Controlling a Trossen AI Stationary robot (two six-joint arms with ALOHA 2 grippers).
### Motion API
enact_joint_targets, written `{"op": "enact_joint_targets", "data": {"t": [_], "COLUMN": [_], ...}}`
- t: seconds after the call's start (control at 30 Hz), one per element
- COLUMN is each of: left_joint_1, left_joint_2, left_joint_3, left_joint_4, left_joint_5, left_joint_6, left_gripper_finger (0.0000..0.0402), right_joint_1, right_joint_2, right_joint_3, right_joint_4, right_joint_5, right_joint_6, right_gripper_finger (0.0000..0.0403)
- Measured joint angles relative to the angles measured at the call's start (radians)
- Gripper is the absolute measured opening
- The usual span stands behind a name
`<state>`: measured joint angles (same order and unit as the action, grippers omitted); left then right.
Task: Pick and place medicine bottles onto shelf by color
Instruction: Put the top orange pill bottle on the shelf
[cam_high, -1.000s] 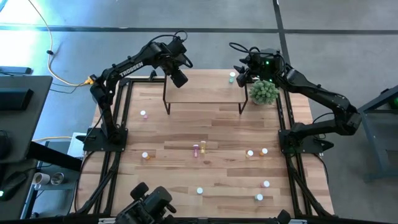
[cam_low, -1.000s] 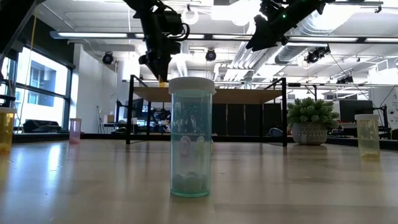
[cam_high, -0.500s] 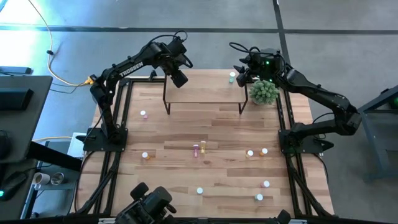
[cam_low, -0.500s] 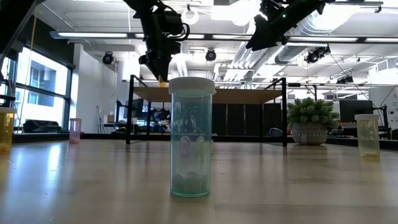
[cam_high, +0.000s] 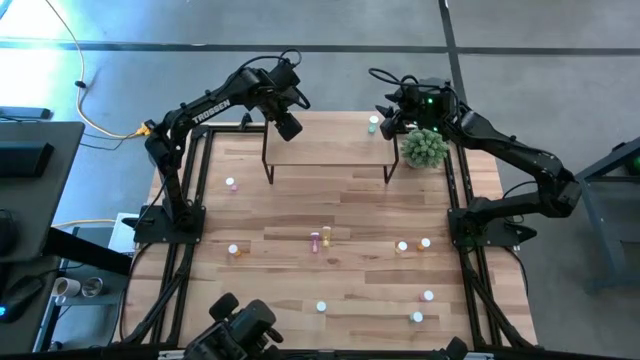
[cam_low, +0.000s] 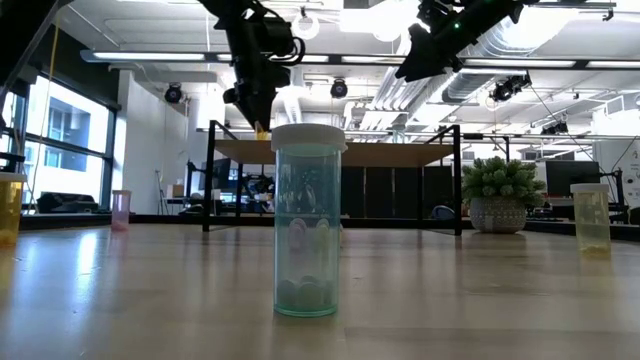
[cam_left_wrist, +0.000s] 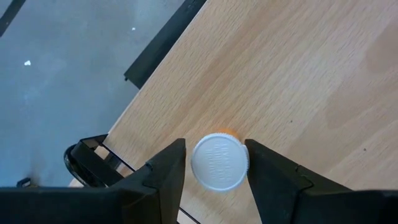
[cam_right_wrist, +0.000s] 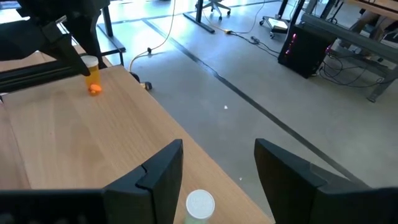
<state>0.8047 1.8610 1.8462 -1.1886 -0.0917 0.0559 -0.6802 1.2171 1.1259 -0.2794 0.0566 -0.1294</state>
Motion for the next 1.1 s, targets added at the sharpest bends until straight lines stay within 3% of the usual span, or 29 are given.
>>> {"op": "enact_joint_targets", "data": {"t": [1.1], "left_joint_1": [0.0], "left_joint_2": [0.0], "left_joint_3": [0.0], "left_joint_4": [0.0], "left_joint_5": [0.004], "left_joint_6": [0.034], "left_gripper_finger": [0.0154], "right_joint_1": [0.0], "right_joint_2": [0.0], "right_joint_3": [0.0], "right_joint_4": [0.0], "right_joint_5": [0.0], "right_joint_6": [-0.002], "right_gripper_finger": [0.0191]}}
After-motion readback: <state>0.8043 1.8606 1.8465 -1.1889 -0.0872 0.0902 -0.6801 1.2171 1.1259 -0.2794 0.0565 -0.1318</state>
